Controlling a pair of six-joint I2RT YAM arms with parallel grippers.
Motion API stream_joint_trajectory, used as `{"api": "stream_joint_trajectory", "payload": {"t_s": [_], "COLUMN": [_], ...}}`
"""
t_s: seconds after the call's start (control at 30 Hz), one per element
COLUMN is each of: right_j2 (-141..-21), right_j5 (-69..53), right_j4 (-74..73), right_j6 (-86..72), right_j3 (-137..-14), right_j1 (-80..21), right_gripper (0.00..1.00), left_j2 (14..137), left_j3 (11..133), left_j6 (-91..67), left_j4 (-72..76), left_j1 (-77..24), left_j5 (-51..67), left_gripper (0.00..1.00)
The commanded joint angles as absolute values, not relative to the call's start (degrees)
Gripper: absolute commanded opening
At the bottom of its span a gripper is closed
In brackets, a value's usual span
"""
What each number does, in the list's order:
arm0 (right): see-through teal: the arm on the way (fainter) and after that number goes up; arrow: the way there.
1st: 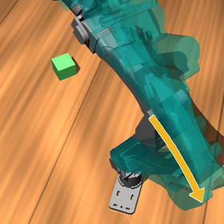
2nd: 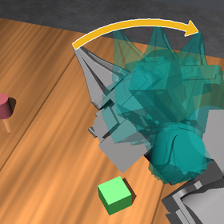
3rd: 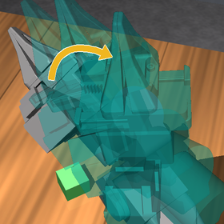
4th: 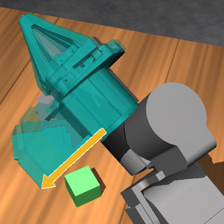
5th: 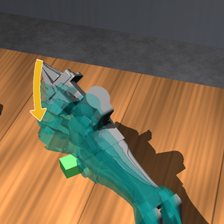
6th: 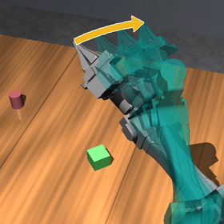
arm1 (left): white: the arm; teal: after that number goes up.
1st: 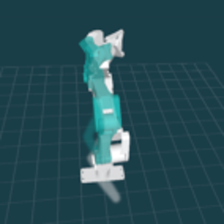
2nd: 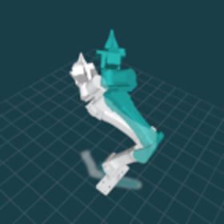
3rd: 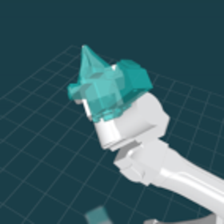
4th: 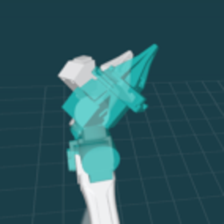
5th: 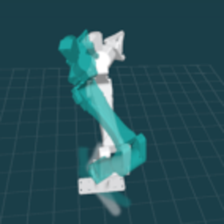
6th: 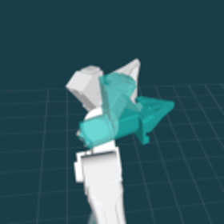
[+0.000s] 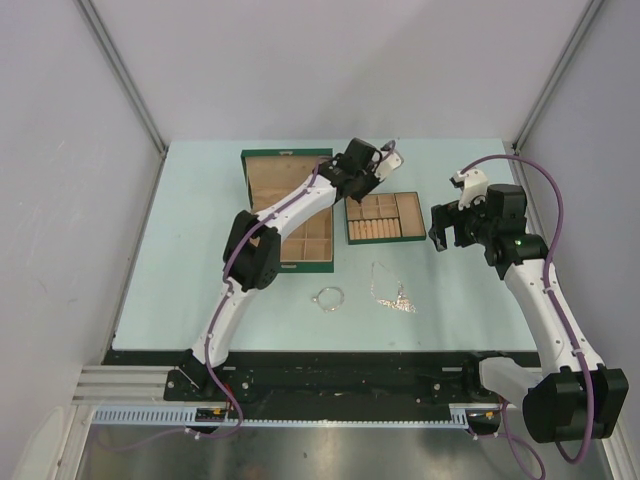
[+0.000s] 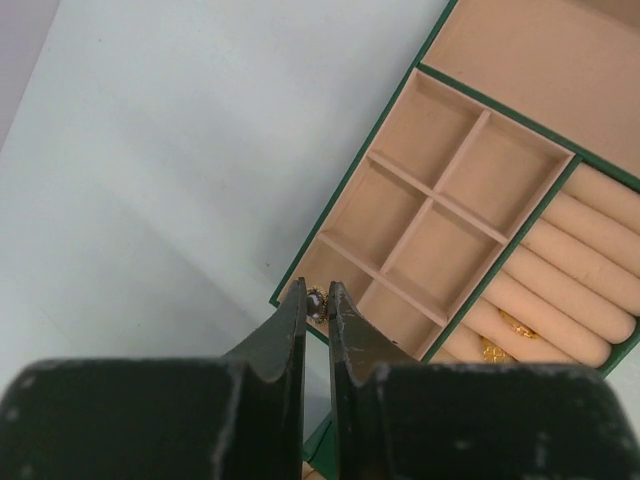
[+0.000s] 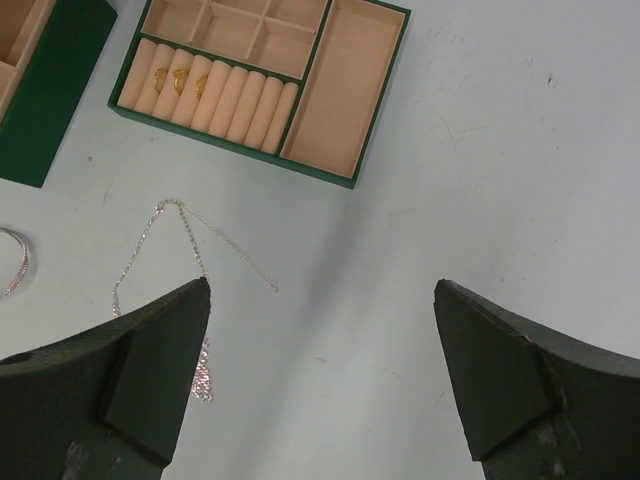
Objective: Organize the mixed jewelry
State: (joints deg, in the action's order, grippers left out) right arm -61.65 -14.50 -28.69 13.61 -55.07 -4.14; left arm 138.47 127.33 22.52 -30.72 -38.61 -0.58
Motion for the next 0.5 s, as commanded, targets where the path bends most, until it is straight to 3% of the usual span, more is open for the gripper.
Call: {"api": "stream_joint_trajectory", "payload": {"t_s": [0.0, 0.47], "right_j2": [-61.0, -61.7], "right_j5": [-15.3, -14.9], "right_j4": [-27.2, -26.9], "right_j6": [13.6, 13.6], "right_j3": [-54.8, -54.8], "right_j1": [-3.8, -3.8], "right_gripper": [1.0, 1.0], "left_j2": [138.9, 143.1], "left_j3": [131.0, 136.7], "left_j6": [24.1, 31.5], "left_j4": [-32.2, -40.6], "left_j1": [-38.5, -38.7], "left_j5": [-3.6, -7.0], "left_gripper": [0.0, 0.01]}}
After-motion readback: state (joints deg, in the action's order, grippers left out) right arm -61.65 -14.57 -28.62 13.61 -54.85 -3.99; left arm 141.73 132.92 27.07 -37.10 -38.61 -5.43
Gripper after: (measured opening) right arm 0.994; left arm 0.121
